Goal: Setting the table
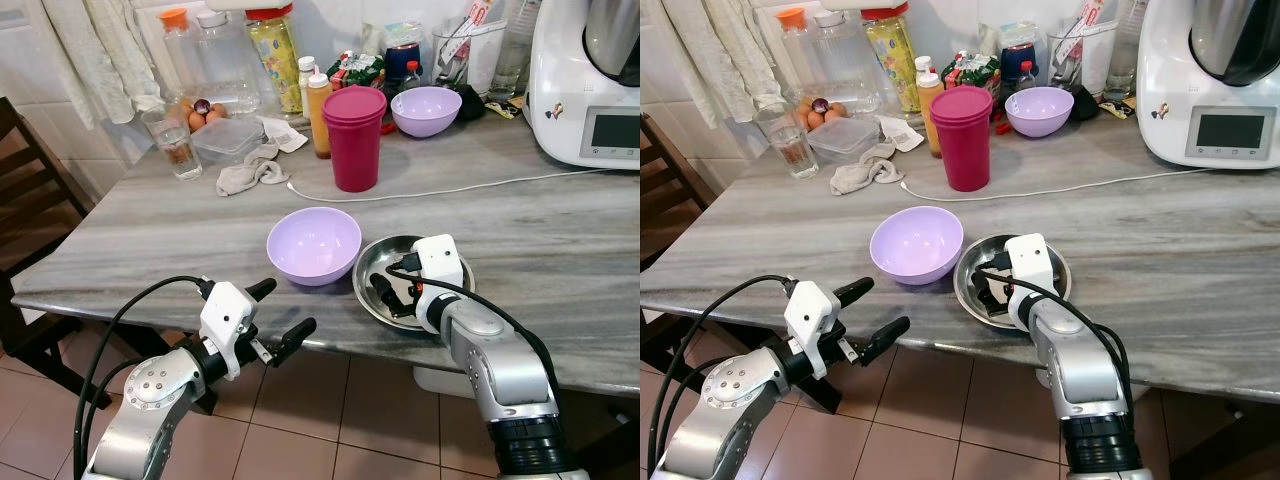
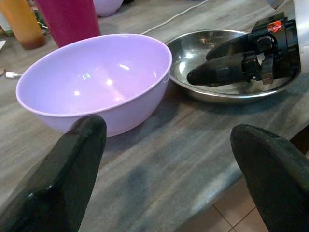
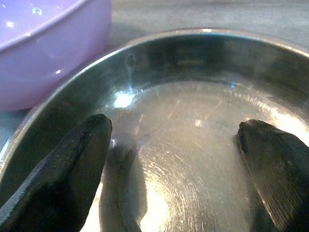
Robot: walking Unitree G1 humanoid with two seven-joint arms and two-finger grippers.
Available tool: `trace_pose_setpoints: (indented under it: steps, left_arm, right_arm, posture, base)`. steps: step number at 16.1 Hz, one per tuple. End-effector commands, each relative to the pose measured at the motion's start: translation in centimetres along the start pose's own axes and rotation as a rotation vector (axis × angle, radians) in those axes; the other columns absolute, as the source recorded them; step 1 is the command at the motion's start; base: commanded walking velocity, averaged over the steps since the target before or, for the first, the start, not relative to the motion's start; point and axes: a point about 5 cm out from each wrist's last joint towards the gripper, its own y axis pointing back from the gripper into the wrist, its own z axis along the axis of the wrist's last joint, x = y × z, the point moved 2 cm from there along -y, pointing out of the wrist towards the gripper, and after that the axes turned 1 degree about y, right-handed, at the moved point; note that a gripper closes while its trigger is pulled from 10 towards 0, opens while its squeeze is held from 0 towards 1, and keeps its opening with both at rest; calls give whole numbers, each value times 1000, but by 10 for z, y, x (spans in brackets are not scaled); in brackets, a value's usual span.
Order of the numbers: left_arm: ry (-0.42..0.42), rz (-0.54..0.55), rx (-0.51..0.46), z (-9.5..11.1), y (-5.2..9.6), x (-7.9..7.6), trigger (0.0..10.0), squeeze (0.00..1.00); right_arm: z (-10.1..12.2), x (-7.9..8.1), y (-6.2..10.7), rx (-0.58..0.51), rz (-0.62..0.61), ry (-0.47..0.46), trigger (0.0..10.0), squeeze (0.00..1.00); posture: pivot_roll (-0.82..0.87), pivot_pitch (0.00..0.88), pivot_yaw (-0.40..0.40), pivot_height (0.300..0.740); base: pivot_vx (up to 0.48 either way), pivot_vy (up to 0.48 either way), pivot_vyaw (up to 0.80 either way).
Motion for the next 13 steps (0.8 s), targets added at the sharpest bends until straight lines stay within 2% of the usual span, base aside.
trace_pose_setpoints:
  steps: [1,2,4,6,10,11,13]
  left_arm:
    - [-23,-1,20,1,4,2,10000,0]
    - [-24,-2,19,1,4,2,10000,0]
    - [-27,0,18,1,4,3,10000,0]
    - [-32,16,7,2,4,5,10000,0]
    - [-58,81,-14,6,2,15,10000,0]
    - [-61,130,-18,6,2,20,10000,0]
    - [-73,297,-13,5,3,37,10000,0]
  right_arm:
    - [4,5,2,-36,17,-23,10000,655]
    - [8,1,6,-59,4,-25,10000,525]
    - [18,-9,17,-130,-35,12,10000,0]
    - [32,-13,30,-235,-45,15,10000,0]
    - [45,-21,51,-364,-129,-7,10000,0]
    - [46,-21,56,-392,-149,0,10000,0]
    - [42,-21,66,-422,-198,-14,10000,0]
  posture:
    - [-228,55,153,740]
    - [-228,55,153,740]
    - [-231,52,154,740]
    - [-239,45,159,740]
    - [-243,33,159,740]
    - [-244,29,158,740]
    - [-245,25,154,740]
  base:
    - [0,0,0]
    - [0,0,0]
    - [0,0,0]
    - [0,0,0]
    - [0,0,0]
    - [0,0,0]
    - [0,0,0]
